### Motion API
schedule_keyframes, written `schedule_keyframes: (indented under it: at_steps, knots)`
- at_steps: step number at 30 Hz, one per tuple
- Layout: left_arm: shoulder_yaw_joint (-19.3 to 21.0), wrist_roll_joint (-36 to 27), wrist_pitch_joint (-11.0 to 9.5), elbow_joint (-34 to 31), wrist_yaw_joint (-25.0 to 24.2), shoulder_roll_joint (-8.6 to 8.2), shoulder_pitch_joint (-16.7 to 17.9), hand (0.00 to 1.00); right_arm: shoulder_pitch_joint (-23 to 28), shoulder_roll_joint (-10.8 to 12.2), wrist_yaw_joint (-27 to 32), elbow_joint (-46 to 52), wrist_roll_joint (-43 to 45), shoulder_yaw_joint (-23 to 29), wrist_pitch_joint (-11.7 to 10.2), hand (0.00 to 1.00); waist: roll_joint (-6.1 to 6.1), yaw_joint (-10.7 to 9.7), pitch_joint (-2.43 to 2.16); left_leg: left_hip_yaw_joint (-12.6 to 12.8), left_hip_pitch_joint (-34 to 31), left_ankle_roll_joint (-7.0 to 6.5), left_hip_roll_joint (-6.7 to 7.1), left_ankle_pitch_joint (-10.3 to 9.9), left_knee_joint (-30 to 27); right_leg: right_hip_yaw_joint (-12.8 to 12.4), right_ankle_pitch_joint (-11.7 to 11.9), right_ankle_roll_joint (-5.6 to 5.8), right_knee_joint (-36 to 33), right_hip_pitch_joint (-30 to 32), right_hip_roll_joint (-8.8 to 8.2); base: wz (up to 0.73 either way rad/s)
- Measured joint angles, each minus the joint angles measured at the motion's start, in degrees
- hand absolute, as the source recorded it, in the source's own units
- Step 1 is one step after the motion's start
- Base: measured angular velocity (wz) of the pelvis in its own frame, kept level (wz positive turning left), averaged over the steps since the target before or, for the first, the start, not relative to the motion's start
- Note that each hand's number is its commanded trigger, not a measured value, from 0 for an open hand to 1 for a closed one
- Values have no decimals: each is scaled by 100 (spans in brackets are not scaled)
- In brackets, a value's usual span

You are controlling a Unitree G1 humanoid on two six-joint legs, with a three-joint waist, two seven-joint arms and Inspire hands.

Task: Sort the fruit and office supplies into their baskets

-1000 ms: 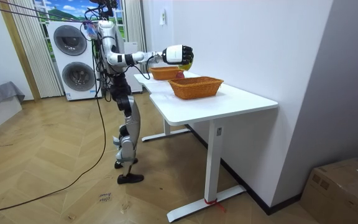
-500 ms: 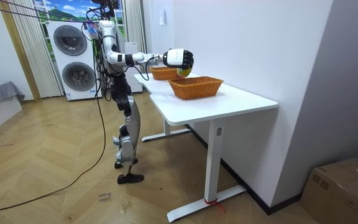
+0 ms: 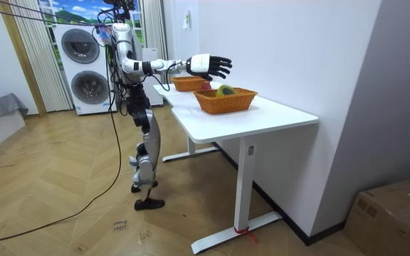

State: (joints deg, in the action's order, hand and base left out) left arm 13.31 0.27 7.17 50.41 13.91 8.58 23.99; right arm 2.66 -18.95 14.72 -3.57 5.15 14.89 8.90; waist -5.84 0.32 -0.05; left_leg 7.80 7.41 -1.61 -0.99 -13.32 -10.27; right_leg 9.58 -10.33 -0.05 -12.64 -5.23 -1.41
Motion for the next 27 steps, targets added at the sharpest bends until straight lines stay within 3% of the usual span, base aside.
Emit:
schedule_keyframes:
  at_steps: [27]
  knots:
    - [-3,-73,-2,31,2,-12,-5,0,-5,0,-236,304,-9,-2,0,0,-14,9,-5,13,7,4,1,3,36,-15,-1,0,-6,17,10,0]
